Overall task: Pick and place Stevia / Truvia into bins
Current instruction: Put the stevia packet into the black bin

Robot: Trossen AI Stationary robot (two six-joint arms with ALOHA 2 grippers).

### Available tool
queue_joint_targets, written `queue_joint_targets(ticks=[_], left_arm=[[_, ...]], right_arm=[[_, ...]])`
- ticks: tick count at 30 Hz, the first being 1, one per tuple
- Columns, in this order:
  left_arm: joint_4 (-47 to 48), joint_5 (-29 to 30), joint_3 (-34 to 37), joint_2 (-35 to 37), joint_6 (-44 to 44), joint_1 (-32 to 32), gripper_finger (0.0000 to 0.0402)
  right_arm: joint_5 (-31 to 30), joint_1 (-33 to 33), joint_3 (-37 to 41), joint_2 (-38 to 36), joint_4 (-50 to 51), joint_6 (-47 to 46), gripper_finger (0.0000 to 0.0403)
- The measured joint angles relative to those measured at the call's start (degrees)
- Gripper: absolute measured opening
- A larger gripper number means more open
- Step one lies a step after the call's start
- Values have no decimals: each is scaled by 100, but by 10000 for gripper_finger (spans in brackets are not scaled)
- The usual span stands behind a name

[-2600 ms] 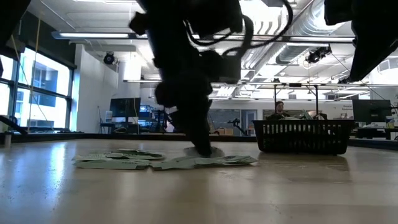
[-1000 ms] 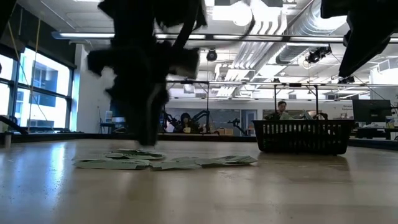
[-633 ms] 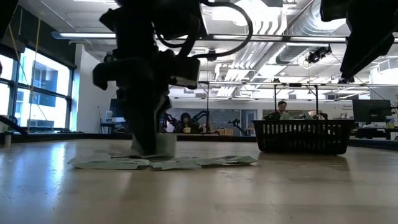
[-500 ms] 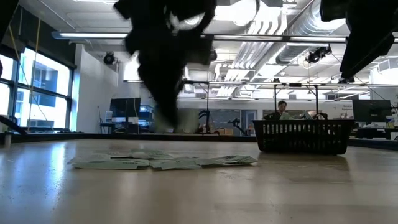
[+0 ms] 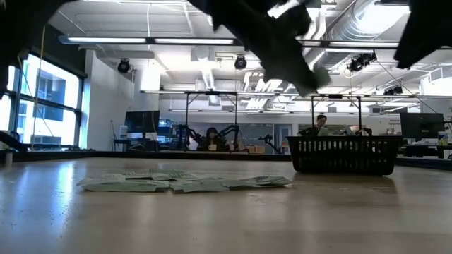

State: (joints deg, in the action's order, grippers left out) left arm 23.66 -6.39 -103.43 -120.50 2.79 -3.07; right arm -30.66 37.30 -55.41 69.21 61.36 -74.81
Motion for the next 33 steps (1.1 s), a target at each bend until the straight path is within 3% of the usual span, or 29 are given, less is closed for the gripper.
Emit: queue_joint_targets(ticks=[2, 6, 9, 11, 15, 19, 23, 28, 33], left_arm=[[17, -83, -305, -439, -46, -84, 41], [631, -51, -678, -1072, -412, -65, 112], [1286, -56, -945, -1017, -728, 18, 171], [2360, -103, -1094, -803, -778, 88, 206], [3477, 173, -862, -224, -427, 479, 247], [3203, 613, 336, 797, -765, 997, 247], [2005, 784, 2343, 1955, -2239, 1391, 228], [894, 1284, 4273, 3290, -4031, 1916, 208], [841, 1870, 5153, 4075, -4946, 2355, 200]], right_arm=[[192, 124, -5, 0, 121, -210, 165], [435, 315, -5, 2, 192, -471, 166], [447, 402, -5, 16, 120, -484, 173], [449, 401, -5, 53, 37, -320, 180], [476, 277, -5, 253, -530, 796, 195], [899, -94, -5, 709, -1756, 2672, 208], [1584, -727, -5, 1334, -2827, 3922, 216], [2638, -1494, -3, 2058, -4286, 4753, 217], [3422, -1828, -5, 2823, -5741, 5002, 208]])
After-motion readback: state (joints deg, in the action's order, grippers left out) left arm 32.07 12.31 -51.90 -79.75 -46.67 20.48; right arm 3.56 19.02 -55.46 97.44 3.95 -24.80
